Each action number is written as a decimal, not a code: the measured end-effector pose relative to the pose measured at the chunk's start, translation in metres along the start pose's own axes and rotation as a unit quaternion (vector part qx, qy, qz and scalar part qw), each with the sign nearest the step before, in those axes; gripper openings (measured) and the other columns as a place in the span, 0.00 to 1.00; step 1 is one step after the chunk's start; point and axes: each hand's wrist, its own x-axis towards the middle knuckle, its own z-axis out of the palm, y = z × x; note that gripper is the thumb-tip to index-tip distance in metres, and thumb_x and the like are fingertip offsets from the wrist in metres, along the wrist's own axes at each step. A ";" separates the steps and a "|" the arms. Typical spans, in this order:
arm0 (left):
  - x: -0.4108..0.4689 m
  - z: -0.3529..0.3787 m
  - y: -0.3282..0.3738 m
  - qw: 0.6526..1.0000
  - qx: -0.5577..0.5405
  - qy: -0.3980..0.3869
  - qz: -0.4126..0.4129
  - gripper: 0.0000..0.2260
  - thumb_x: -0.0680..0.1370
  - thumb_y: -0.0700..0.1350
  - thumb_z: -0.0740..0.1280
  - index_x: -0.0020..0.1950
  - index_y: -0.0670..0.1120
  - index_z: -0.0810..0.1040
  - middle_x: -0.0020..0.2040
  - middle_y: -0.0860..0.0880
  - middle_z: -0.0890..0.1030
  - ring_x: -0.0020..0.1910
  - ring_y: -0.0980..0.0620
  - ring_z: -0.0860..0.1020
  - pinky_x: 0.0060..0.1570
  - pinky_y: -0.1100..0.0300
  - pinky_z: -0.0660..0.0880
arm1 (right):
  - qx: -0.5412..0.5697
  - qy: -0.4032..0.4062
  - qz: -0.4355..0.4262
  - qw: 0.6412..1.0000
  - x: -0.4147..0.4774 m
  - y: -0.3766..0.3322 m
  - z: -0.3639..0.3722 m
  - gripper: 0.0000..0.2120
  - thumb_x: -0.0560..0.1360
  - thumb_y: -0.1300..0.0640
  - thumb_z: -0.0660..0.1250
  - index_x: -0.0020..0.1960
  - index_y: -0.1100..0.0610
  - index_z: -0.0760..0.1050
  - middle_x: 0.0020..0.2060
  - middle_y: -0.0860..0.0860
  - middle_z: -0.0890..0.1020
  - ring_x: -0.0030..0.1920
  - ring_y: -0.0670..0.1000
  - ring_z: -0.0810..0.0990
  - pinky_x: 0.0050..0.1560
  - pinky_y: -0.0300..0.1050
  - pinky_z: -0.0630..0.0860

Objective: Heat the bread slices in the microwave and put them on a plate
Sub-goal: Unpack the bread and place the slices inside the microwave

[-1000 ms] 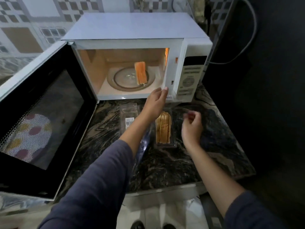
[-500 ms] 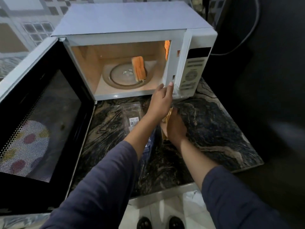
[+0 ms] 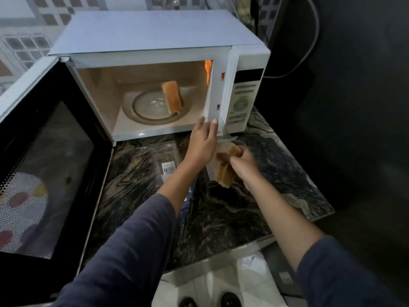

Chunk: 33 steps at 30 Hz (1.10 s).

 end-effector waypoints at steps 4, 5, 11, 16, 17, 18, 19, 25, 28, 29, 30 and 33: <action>-0.002 0.007 -0.008 1.000 0.019 -0.002 0.006 0.20 0.83 0.51 0.51 0.58 0.40 0.77 0.76 0.41 0.57 0.76 0.49 0.53 0.70 0.59 0.52 | 0.040 0.009 0.009 0.999 -0.016 0.008 -0.026 0.20 0.67 0.51 0.76 0.54 0.53 0.71 0.44 0.48 0.81 0.40 0.43 0.78 0.34 0.38 0.74; -0.002 0.008 -0.010 1.000 0.018 0.001 0.010 0.20 0.82 0.50 0.52 0.60 0.38 0.76 0.76 0.41 0.57 0.76 0.48 0.52 0.71 0.57 0.52 | 0.050 0.007 0.017 0.999 -0.020 0.012 -0.033 0.20 0.68 0.51 0.75 0.55 0.53 0.71 0.45 0.49 0.81 0.41 0.43 0.79 0.34 0.38 0.73; -0.002 0.028 -0.034 0.998 0.048 -0.006 0.035 0.17 0.81 0.49 0.56 0.62 0.41 0.75 0.77 0.42 0.53 0.77 0.46 0.50 0.74 0.50 0.54 | 0.049 0.023 0.044 0.998 -0.041 0.041 -0.072 0.24 0.68 0.48 0.74 0.60 0.55 0.72 0.51 0.51 0.81 0.52 0.51 0.80 0.54 0.51 0.78; -0.015 0.047 -0.056 0.989 0.137 -0.017 0.048 0.14 0.80 0.42 0.59 0.60 0.34 0.72 0.77 0.40 0.47 0.77 0.42 0.45 0.75 0.51 0.51 | 0.028 0.030 0.031 0.999 -0.050 0.059 -0.094 0.20 0.69 0.50 0.74 0.56 0.51 0.70 0.51 0.50 0.79 0.53 0.51 0.78 0.56 0.51 0.76; -0.017 0.050 -0.059 0.986 0.160 -0.019 0.052 0.16 0.79 0.41 0.60 0.63 0.33 0.70 0.77 0.39 0.46 0.76 0.41 0.45 0.75 0.51 0.50 | 0.022 0.033 0.025 0.999 -0.049 0.060 -0.096 0.20 0.69 0.50 0.74 0.57 0.52 0.70 0.51 0.50 0.79 0.53 0.51 0.78 0.56 0.50 0.76; -0.020 0.053 -0.062 0.981 0.184 -0.022 0.054 0.18 0.79 0.40 0.61 0.67 0.33 0.67 0.77 0.39 0.45 0.76 0.40 0.44 0.75 0.51 0.50 | 0.020 0.035 0.019 0.999 -0.049 0.060 -0.098 0.20 0.69 0.50 0.74 0.57 0.52 0.70 0.52 0.50 0.79 0.54 0.51 0.78 0.56 0.50 0.75; -0.023 0.055 -0.064 0.977 0.205 -0.026 0.053 0.21 0.78 0.39 0.61 0.70 0.34 0.64 0.77 0.39 0.44 0.76 0.40 0.44 0.75 0.50 0.50 | 0.020 0.034 0.014 0.999 -0.047 0.060 -0.100 0.21 0.69 0.50 0.74 0.57 0.53 0.71 0.52 0.50 0.79 0.54 0.51 0.78 0.55 0.49 0.75; -0.030 0.062 -0.057 0.965 0.260 -0.023 0.029 0.24 0.80 0.41 0.58 0.74 0.37 0.57 0.77 0.41 0.41 0.76 0.40 0.43 0.74 0.49 0.49 | -0.008 0.007 -0.017 1.000 -0.047 0.053 -0.105 0.23 0.69 0.50 0.74 0.59 0.54 0.71 0.52 0.50 0.79 0.53 0.51 0.78 0.52 0.46 0.74; -0.037 0.063 -0.051 0.970 0.241 -0.007 0.024 0.25 0.80 0.44 0.58 0.76 0.41 0.54 0.78 0.43 0.41 0.76 0.43 0.42 0.74 0.52 0.46 | -0.030 -0.006 -0.032 0.999 -0.049 0.046 -0.107 0.24 0.69 0.51 0.73 0.62 0.54 0.71 0.52 0.49 0.77 0.52 0.49 0.76 0.49 0.43 0.71; -0.042 0.062 -0.049 0.972 0.234 -0.002 0.023 0.26 0.80 0.44 0.58 0.76 0.42 0.52 0.78 0.43 0.41 0.77 0.43 0.42 0.74 0.53 0.45 | -0.037 -0.010 -0.037 0.999 -0.049 0.044 -0.108 0.24 0.69 0.51 0.73 0.62 0.54 0.71 0.52 0.49 0.77 0.51 0.49 0.76 0.48 0.43 0.71; -0.048 0.061 -0.047 0.973 0.230 0.005 0.023 0.27 0.81 0.44 0.57 0.77 0.43 0.50 0.78 0.44 0.41 0.77 0.44 0.42 0.74 0.53 0.45 | -0.043 -0.010 -0.043 0.998 -0.050 0.042 -0.109 0.24 0.69 0.50 0.73 0.62 0.54 0.71 0.51 0.48 0.77 0.51 0.49 0.76 0.49 0.43 0.71; -0.069 0.055 -0.047 0.973 0.228 0.031 0.031 0.29 0.80 0.43 0.58 0.77 0.43 0.47 0.78 0.43 0.43 0.77 0.45 0.43 0.74 0.54 0.46 | -0.047 -0.005 -0.067 0.997 -0.053 0.034 -0.108 0.24 0.69 0.50 0.74 0.61 0.54 0.71 0.51 0.49 0.78 0.50 0.50 0.77 0.50 0.45 0.74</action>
